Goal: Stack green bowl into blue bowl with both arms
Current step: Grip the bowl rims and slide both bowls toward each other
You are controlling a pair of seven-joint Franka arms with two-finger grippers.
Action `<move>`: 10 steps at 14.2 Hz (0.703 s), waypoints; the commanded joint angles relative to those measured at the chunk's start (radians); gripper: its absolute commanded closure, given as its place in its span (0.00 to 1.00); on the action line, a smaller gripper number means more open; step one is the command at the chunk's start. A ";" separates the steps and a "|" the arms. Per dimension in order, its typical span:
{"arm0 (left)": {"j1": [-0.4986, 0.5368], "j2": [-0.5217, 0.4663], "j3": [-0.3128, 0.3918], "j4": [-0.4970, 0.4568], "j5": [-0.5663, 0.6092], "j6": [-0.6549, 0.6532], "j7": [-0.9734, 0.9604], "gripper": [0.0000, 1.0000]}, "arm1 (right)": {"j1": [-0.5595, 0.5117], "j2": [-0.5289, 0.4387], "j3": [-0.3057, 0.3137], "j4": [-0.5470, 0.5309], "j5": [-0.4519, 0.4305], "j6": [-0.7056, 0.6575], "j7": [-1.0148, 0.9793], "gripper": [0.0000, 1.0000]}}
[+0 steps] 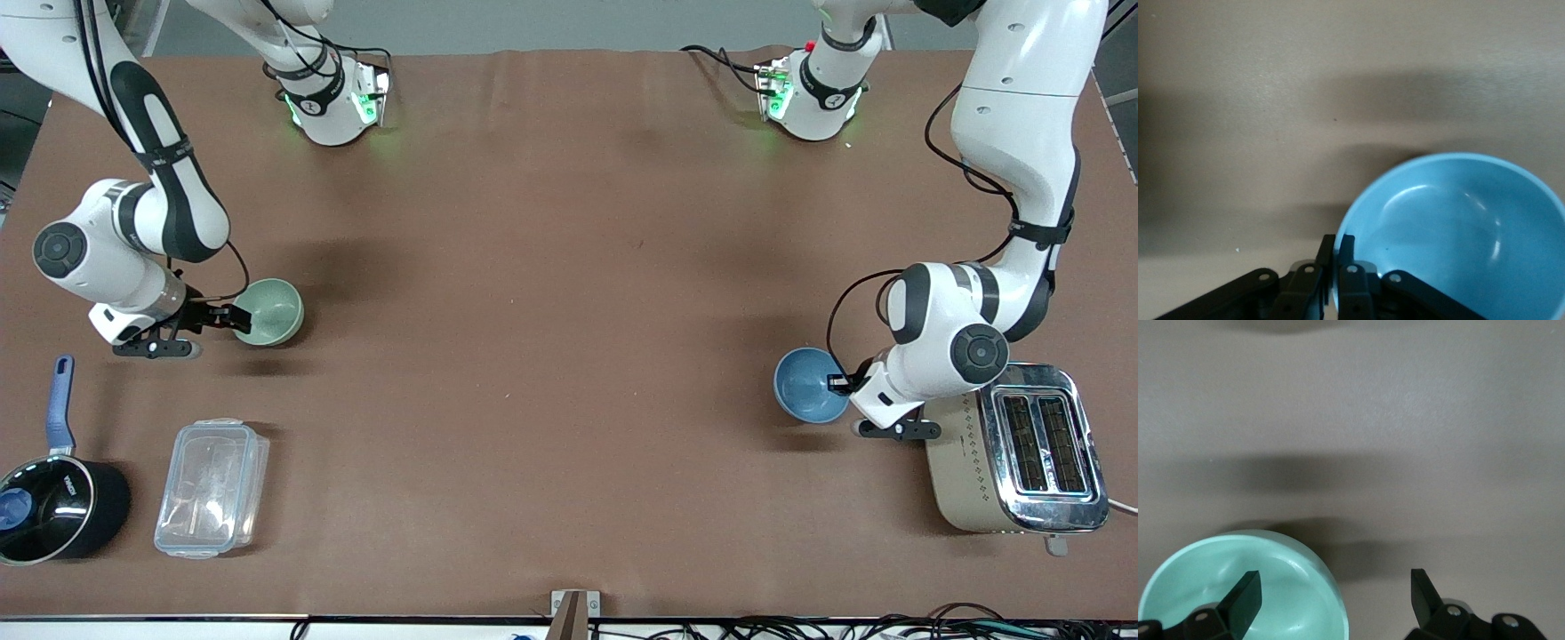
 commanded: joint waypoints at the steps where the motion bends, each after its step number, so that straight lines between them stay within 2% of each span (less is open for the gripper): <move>1: -0.002 -0.007 -0.031 0.004 -0.015 0.004 -0.012 1.00 | -0.022 0.008 0.013 -0.017 0.004 0.017 -0.001 0.06; 3: 0.004 -0.026 -0.077 0.006 -0.018 0.004 -0.024 1.00 | -0.037 0.020 0.015 -0.017 0.004 0.016 -0.001 0.19; 5: -0.002 -0.042 -0.136 0.012 -0.018 -0.003 -0.078 1.00 | -0.039 0.023 0.015 -0.017 0.004 0.016 -0.001 0.38; 7: -0.011 -0.042 -0.211 0.036 -0.016 -0.020 -0.175 1.00 | -0.042 0.024 0.016 -0.019 0.012 0.017 0.001 0.46; 8: -0.023 -0.039 -0.248 0.046 -0.015 -0.022 -0.237 1.00 | -0.042 0.023 0.016 -0.020 0.045 0.016 0.001 0.50; 10: -0.091 -0.033 -0.275 0.066 -0.013 -0.022 -0.344 1.00 | -0.040 0.023 0.016 -0.028 0.090 0.016 -0.005 0.75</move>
